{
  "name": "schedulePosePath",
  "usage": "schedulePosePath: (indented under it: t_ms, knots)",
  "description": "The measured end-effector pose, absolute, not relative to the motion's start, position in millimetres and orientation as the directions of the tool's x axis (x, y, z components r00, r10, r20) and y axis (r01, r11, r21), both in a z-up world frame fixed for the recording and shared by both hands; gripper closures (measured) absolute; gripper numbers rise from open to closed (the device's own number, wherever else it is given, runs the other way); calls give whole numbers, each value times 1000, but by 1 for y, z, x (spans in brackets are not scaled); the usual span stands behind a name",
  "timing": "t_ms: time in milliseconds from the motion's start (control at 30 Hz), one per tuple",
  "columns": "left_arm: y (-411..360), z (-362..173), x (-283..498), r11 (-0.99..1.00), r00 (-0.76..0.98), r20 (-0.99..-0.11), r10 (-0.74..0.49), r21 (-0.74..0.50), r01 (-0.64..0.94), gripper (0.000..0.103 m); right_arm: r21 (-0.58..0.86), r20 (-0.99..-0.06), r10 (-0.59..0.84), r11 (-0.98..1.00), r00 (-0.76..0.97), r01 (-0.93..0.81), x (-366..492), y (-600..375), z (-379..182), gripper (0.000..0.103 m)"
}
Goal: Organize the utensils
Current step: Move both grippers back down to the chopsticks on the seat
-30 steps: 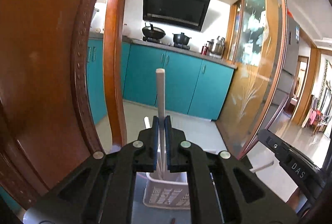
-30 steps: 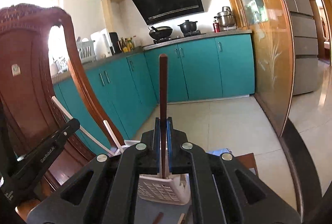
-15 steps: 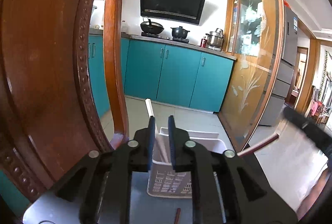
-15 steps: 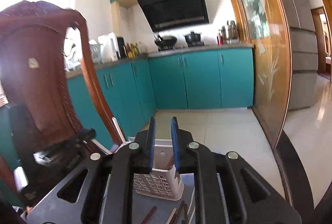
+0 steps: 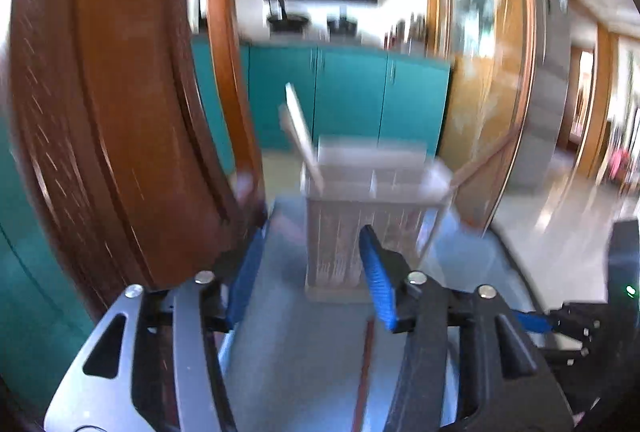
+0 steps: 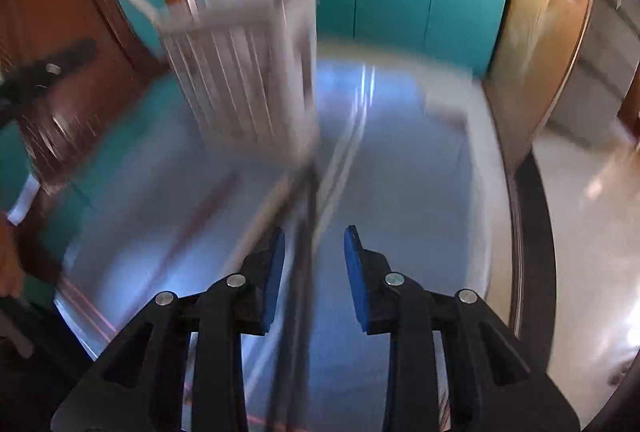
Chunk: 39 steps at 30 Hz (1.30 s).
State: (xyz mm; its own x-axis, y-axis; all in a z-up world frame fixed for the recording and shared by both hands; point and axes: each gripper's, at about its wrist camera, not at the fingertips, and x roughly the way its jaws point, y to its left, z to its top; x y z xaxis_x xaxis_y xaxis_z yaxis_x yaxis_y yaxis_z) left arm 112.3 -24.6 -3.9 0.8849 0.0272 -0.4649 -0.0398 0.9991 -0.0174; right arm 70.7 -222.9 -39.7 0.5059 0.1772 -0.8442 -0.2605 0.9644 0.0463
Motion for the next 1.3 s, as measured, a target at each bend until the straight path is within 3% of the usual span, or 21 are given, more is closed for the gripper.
schedulePosePath:
  t_ms: [133, 333, 400, 467, 567, 1300]
  knots:
    - [-32, -31, 128, 998, 792, -608, -50, -56, 21, 49, 72, -893, 165, 971, 419, -228, 79, -222, -61, 72]
    - [-45, -40, 126, 999, 782, -622, -17, 22, 39, 40, 64, -892, 159, 971, 423, -232, 77, -219, -62, 72]
    - [-45, -45, 125, 999, 775, -632, -14, 27, 40, 38, 89, -891, 180, 970, 418, -227, 75, -219, -62, 80]
    - [-46, -47, 126, 999, 768, -641, -11, 30, 40, 38, 111, -890, 197, 968, 412, -224, 76, -217, -65, 96]
    - [-45, -50, 128, 999, 759, -651, -10, 26, 35, 38, 111, -888, 198, 968, 416, -224, 76, -216, -65, 100]
    - [-49, -67, 130, 997, 719, -695, -7, 47, 55, 35, 132, -898, 180, 981, 403, -144, 87, -233, -67, 100]
